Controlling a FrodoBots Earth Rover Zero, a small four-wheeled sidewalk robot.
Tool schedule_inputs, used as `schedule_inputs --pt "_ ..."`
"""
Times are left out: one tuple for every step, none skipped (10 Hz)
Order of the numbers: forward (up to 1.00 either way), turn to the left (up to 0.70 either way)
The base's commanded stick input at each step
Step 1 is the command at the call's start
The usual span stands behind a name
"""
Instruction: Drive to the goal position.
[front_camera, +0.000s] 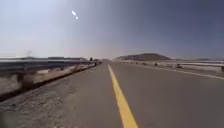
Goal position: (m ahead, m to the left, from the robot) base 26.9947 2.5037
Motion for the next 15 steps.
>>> schedule_inputs --pt "0.50 0.00" --pt "0.50 0.00" --pt "0.50 0.00" --pt "0.50 0.00" --pt "0.50 0.00" --pt "0.50 0.00" --pt "0.50 0.00" --pt "0.50 0.00" --pt "0.50 0.00" --pt "0.50 0.00" --pt "0.50 0.00" --pt "0.50 0.00" --pt "0.50 0.00" --pt "0.50 0.00" --pt "0.50 0.00"
